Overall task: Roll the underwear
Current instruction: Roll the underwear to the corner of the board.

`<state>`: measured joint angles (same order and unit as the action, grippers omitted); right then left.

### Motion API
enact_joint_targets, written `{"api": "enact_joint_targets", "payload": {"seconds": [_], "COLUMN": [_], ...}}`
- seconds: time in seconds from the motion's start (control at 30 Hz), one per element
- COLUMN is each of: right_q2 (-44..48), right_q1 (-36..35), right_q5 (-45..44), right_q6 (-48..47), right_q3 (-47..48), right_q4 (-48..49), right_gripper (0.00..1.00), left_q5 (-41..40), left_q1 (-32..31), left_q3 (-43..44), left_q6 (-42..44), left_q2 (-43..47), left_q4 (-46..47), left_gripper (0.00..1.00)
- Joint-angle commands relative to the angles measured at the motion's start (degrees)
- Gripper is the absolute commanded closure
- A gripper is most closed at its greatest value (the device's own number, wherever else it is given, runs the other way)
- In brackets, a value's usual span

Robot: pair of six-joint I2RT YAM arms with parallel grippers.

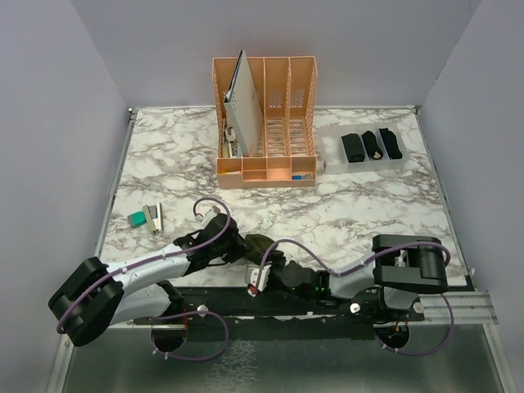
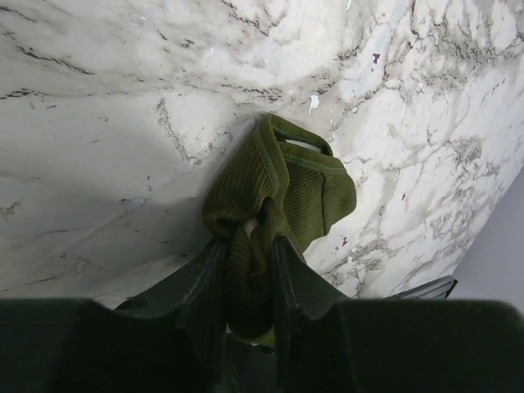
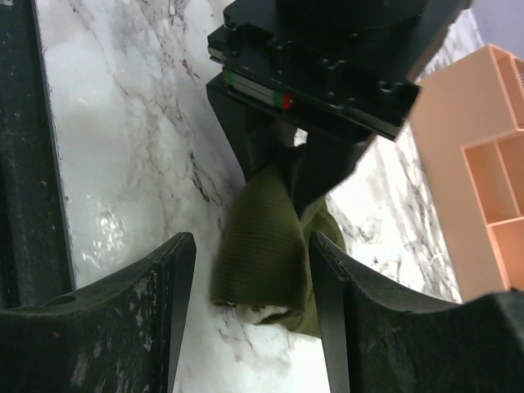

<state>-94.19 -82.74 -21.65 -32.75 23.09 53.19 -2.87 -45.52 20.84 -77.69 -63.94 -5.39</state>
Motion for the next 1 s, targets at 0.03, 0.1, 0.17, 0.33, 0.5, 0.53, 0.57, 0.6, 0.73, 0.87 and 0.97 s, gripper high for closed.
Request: {"api": "enact_joint_targets", "payload": {"seconds": [0.03,0.1,0.17,0.33,0.5,0.53,0.57,0.6,0.73,0.87,0.97], "right_q2": [-6.24,-8.16,-8.71,-6.63,-6.18,-6.18,-6.26,-6.27,-6.71,-8.85,-11.15], "right_q1": [-0.32,-0.32,-0.32,-0.32,0.75,1.38,2.15,3.09,6.58,10.26,13.19], "right_q5": [-2.4,-5.72,-7.87,-8.49,-1.87,0.49,3.0,5.93,14.26,17.94,18.71], "right_q6": [4.08,4.27,4.17,5.89,13.37,16.06,18.69,21.45,30.96,40.7,47.02], "right_q3": [3.88,3.96,3.93,1.48,-0.64,-1.42,-2.22,-2.86,-5.86,-8.57,-9.88], "right_q4": [-0.28,1.41,1.23,2.21,2.71,3.86,5.2,6.25,11.89,18.08,20.82], "right_gripper": [0.4,0.45,0.53,0.77,0.91,0.91,0.91,0.91,0.91,0.9,0.89], "left_q5": [-2.96,-3.06,-3.1,-4.15,-5.32,-5.52,-5.7,-5.95,-7.54,-8.42,-8.22], "left_q1": [-0.57,-0.62,-0.63,-0.63,-0.56,-0.57,-0.62,-0.62,-0.61,-0.63,-0.63], "left_q3": [-1.33,-1.5,-1.7,-2.74,-3.41,-3.51,-3.57,-3.65,-4.44,-6.71,-8.7], "left_q6": [-2.04,-2.03,-1.94,-2.34,-2.03,-1.87,-1.29,-0.72,1.12,2.97,3.89], "left_q2": [1.65,2.24,2.62,4.58,8.02,8.8,9.73,10.64,16.49,22.88,26.25], "left_q4": [-4.33,-4.45,-4.75,-4.68,-5.52,-5.95,-6.02,-6.02,-5.95,-4.0,-2.07], "left_gripper": [1.0,1.0,1.0,0.98,0.65,0.56,0.49,0.4,0.21,0.05,0.05]}}
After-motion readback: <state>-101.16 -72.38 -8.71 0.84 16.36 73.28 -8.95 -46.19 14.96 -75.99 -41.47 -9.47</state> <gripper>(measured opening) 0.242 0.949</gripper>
